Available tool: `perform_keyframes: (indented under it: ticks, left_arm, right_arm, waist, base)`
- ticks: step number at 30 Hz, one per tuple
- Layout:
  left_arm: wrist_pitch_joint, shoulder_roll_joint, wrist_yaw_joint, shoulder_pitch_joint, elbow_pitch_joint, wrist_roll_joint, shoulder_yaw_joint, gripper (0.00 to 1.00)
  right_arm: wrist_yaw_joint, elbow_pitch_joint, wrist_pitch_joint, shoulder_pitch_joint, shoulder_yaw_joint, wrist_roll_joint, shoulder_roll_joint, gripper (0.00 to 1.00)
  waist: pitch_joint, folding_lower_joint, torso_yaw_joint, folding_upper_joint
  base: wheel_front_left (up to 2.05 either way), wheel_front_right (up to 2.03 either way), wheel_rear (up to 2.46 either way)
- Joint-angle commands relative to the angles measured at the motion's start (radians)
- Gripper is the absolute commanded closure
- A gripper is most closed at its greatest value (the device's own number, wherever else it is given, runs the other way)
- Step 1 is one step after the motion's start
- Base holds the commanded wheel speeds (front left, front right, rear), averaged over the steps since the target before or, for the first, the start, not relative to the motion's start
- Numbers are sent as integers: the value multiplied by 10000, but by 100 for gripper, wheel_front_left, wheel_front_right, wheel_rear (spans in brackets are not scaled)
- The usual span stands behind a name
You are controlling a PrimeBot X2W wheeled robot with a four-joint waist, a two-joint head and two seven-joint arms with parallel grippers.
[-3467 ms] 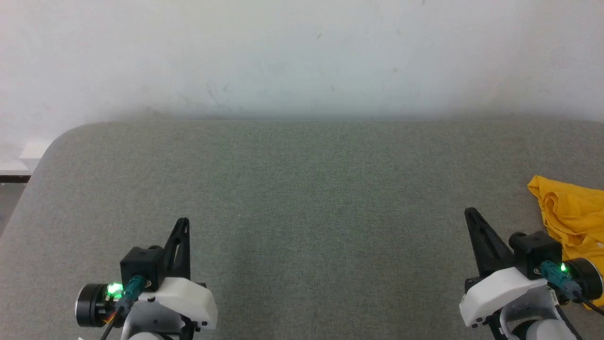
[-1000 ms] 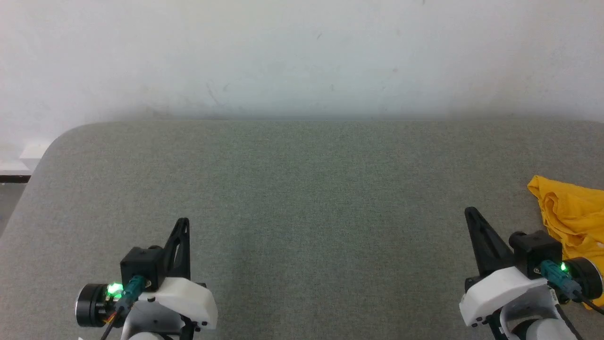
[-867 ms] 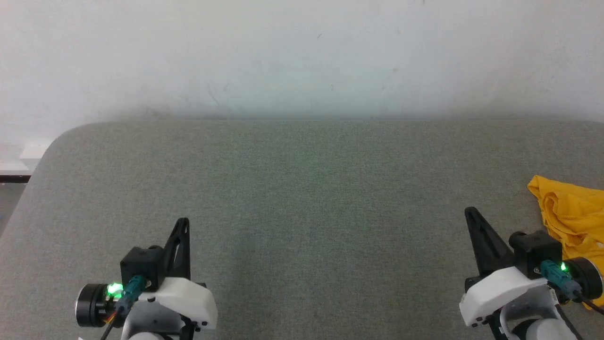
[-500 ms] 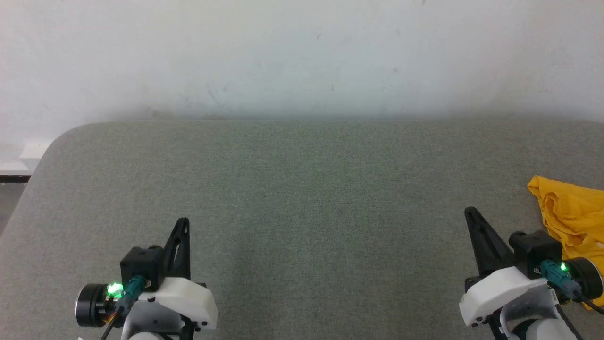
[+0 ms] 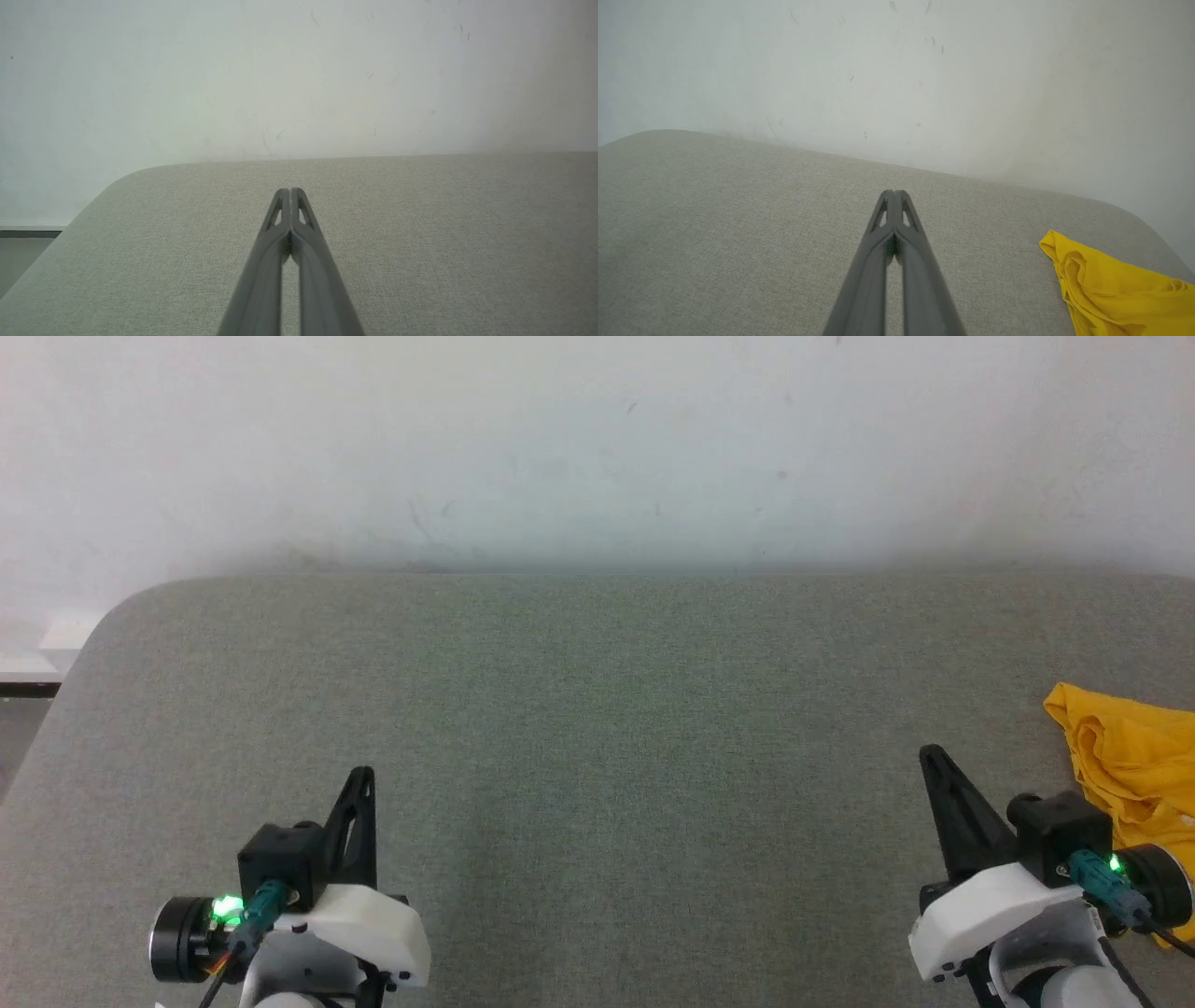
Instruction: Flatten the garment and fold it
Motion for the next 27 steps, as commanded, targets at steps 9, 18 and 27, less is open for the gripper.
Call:
perform_keyframes:
  ticks: [9,18,27]
  left_arm:
    - [1,-47,-18,-120,26,64,37,100]
    - [1,-47,-18,-120,26,64,37,100]
    - [1,-47,-18,-120,26,64,37,100]
  right_arm:
    - [-21,-41,7,-116,1,-78,34,100]
    - [-21,-41,7,-116,1,-78,34,100]
    - [-21,-41,7,-116,1,-78,34,100]
  waist:
    - [0,0,0,0]
    - [0,0,0,0]
    - [0,0,0,0]
  base:
    - [0,0,0]
    - [0,0,0]
    - [0,0,0]
